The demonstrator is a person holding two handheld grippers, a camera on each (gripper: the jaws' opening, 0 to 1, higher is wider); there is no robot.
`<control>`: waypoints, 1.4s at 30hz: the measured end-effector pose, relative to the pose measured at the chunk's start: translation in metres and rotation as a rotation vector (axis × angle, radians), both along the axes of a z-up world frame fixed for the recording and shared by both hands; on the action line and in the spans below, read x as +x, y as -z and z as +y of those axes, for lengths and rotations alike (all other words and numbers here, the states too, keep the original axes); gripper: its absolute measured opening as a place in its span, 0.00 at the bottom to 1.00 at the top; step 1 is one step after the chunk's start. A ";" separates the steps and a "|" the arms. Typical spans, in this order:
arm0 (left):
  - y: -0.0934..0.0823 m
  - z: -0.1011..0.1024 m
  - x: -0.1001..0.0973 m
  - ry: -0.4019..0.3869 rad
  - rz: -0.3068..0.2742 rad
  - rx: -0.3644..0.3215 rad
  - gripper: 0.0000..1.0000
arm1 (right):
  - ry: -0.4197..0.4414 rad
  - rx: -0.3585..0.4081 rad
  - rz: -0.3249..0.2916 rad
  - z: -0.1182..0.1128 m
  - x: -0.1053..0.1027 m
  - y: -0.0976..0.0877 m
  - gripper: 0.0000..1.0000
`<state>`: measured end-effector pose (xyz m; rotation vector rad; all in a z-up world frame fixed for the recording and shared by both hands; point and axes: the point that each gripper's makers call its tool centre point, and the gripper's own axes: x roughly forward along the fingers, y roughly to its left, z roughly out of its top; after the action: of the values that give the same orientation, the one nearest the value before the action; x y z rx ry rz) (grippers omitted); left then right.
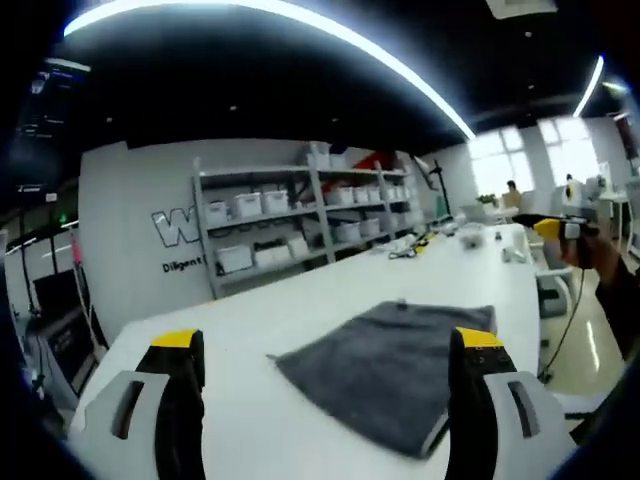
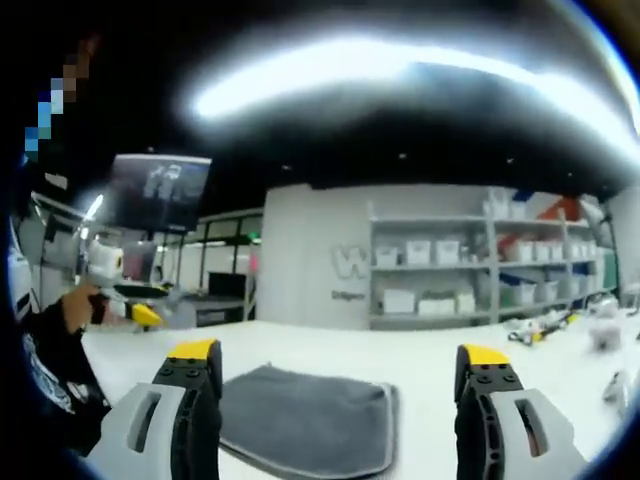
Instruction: Open the folded towel by lifting each exposed corner and separating the folded layers until the towel lies flat within the target outline without major curled edges
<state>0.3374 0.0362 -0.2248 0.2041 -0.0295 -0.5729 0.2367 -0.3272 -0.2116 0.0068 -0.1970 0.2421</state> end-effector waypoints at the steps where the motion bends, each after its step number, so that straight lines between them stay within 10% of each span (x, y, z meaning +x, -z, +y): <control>1: -0.002 0.008 -0.002 -0.042 -0.012 -0.012 1.00 | 0.003 0.000 0.002 -0.002 -0.001 0.000 0.97; 8: -0.005 0.032 -0.018 -0.120 -0.058 -0.059 1.00 | 0.031 -0.029 -0.019 -0.009 -0.008 -0.010 0.94; 13: 0.006 0.036 -0.018 -0.155 -0.088 0.079 1.00 | 0.035 -0.044 -0.001 -0.010 -0.009 -0.006 0.95; 42: 0.016 -0.009 -0.022 -0.087 -0.100 0.276 1.00 | 0.115 -0.088 0.058 -0.044 -0.005 0.007 0.96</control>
<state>0.3149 0.0268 -0.2404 0.4999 -0.0380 -0.4782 0.2318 -0.3713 -0.2182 -0.0845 -0.1287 0.1359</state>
